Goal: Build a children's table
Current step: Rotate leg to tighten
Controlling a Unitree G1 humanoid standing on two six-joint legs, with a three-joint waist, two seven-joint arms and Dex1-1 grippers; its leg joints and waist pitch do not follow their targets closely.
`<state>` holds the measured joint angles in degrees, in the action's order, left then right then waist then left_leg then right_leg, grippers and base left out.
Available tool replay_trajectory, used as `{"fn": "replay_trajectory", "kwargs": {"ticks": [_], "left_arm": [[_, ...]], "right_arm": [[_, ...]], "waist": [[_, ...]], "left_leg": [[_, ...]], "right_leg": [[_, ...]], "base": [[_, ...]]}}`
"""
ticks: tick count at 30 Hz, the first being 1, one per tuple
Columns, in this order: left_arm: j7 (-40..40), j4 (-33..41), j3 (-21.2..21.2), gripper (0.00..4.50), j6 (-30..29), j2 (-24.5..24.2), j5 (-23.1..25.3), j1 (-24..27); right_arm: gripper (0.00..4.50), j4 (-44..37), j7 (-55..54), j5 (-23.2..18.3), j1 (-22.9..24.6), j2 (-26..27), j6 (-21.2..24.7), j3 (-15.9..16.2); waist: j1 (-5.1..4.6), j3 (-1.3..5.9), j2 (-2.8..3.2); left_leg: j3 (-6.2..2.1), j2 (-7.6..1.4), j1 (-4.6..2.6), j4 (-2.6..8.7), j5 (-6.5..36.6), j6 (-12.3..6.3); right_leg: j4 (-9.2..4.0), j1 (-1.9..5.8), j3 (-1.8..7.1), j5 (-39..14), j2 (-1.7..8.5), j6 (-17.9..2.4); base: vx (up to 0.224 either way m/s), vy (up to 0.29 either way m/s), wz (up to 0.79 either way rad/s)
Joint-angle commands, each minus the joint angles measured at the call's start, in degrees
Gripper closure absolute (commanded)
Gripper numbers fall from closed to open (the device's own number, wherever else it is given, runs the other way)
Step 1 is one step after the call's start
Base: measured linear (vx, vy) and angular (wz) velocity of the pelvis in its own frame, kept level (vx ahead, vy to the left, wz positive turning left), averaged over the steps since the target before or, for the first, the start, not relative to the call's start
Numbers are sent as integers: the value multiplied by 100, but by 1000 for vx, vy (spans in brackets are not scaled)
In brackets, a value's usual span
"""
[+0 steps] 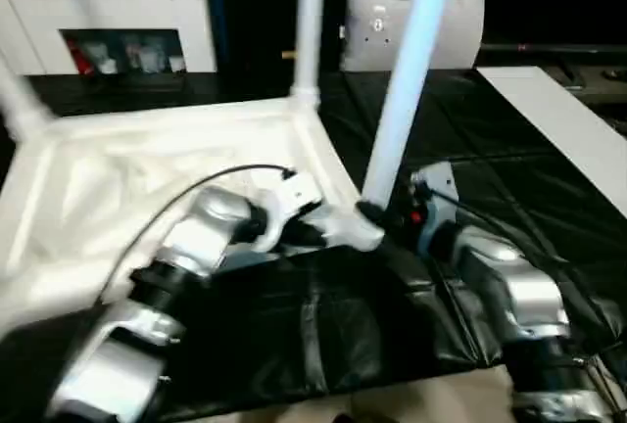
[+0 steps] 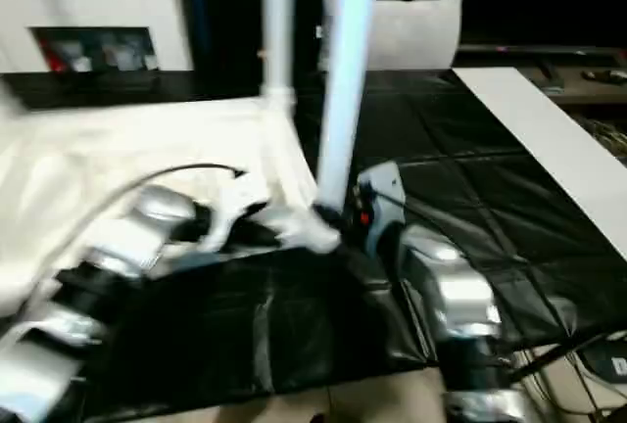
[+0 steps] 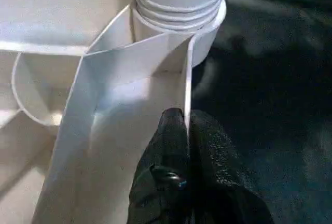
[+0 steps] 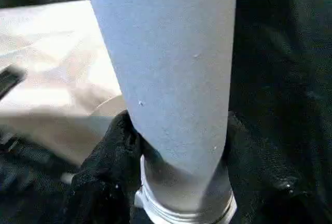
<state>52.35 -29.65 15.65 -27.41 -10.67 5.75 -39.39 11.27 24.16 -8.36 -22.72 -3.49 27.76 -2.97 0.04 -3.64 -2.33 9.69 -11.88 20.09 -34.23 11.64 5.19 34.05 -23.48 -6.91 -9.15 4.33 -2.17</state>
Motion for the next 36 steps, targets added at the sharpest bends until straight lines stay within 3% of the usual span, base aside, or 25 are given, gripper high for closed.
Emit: {"fn": "replay_trajectory", "kwargs": {"ticks": [1, 2, 3, 5, 6, 8, 11, 17, 21, 23, 24, 26, 30, 33, 35, 36], "left_arm": [[-316, 227, 15, 450, 108, 465, -192, -313], [-316, 227, 15, 450, 108, 465, -192, -313], [-340, 231, 21, 450, 116, 469, -175, -314], [-348, 257, 17, 450, 81, 473, -152, -301], [-335, 279, 24, 450, 87, 441, -126, -279], [-290, 295, 47, 450, 117, 375, -105, -252], [-134, 289, 93, 450, 288, 132, -85, -165], [255, 327, 124, 450, 524, -157, -149, -62], [1051, 283, 242, 450, 995, -593, -254, 26], [1129, 288, 258, 450, 1059, -623, -268, 36], [1648, 320, 371, 450, 1342, -838, -339, 83], [2033, 344, 454, 450, 1553, -981, -395, 105], [2597, 150, 667, 450, 2070, -1273, -344, 28], [2833, 49, 760, 450, 2308, -1384, -306, -20], [2979, 29, 791, 450, 2410, -1429, -316, -38], [3091, 26, 795, 450, 2433, -1450, -345, -47]], "right_arm": [[246, 91, 5, -157, -49, 490, -51, 532], [246, 91, 5, -157, -49, 490, -51, 532], [181, 102, -75, -145, -43, 563, -135, 483], [181, 86, -128, -152, -43, 622, -103, 422], [154, 60, -154, -153, -33, 632, -113, 375], [139, 14, -122, -177, -10, 597, -124, 357], [121, -150, 108, -206, 117, 350, -227, 373], [62, -429, 711, -355, 293, -116, -172, 356], [30, -508, 1868, -463, 340, -986, -308, 486], [6, -502, 1959, -467, 340, -1045, -338, 504], [6, -445, 2595, -530, 310, -1418, -494, 591], [6, -383, 3021, -622, 261, -1625, -541, 624], [6, -35, 3990, -553, 80, -2143, -1015, 955], [6, 107, 4454, -579, 4, -2275, -1142, 1067], [6, 146, 4661, -642, -31, -2330, -1139, 1121], [33, 193, 4787, -656, -62, -2367, -1170, 1162]], "waist": [[59, 411, 21], [65, 423, 18], [74, 431, 34], [67, 427, 44], [62, 420, 43], [61, 404, 52], [72, 389, 54], [78, 395, 54], [108, 395, 55], [123, 389, 52], [152, 404, 35], [200, 391, 42], [308, 400, 51], [347, 408, 10], [366, 413, 25], [378, 425, 8]], "left_leg": [[-25, -88, 52, 358, 461, -337], [-23, -88, 57, 351, 384, -365], [-22, -99, 70, 354, 179, -489], [-23, -110, 63, 357, 155, -546], [-22, -116, 59, 362, 215, -576], [-16, -118, 46, 370, 351, -564], [-11, -105, 45, 376, 598, -485], [-12, -120, 46, 374, 560, -488], [-13, -117, 54, 368, 588, -559], [-3, -126, 46, 363, 613, -556], [-10, -128, 32, 366, 639, -543], [-1, -138, 31, 368, 630, -573], [7, -168, -23, 370, 663, -528], [13, -165, -24, 371, 714, -477], [4, -180, -18, 376, 682, -464], [2, -178, -8, 369, 612, -468]], "right_leg": [[-467, 366, 337, -1741, 398, -761], [-439, 380, 345, -1569, 388, -790], [-376, 396, 357, -1050, 378, -930], [-351, 392, 361, -836, 374, -1035], [-351, 398, 363, -804, 384, -1091], [-380, 397, 364, -952, 390, -1100], [-437, 404, 367, -1389, 398, -943], [-420, 395, 371, -1316, 396, -963], [-419, 422, 372, -1291, 392, -939], [-423, 395, 375, -1335, 403, -965], [-429, 402, 365, -1450, 407, -924], [-430, 396, 378, -1489, 408, -913], [-390, 359, 382, -1335, 419, -1068], [-385, 368, 387, -1411, 420, -1052], [-372, 382, 389, -1379, 429, -1042], [-349, 390, 385, -1290, 427, -1059]], "base": [[0, 0, 0], [0, 0, 0], [0, 0, 0], [0, 0, 0], [0, 0, 0], [0, 0, 0], [0, 0, 0], [0, 0, 0], [0, 0, 0], [0, 0, 0], [0, 0, 0], [0, 0, 0], [0, 0, 0], [0, 0, 0], [0, 0, 0], [0, 0, 0]]}}
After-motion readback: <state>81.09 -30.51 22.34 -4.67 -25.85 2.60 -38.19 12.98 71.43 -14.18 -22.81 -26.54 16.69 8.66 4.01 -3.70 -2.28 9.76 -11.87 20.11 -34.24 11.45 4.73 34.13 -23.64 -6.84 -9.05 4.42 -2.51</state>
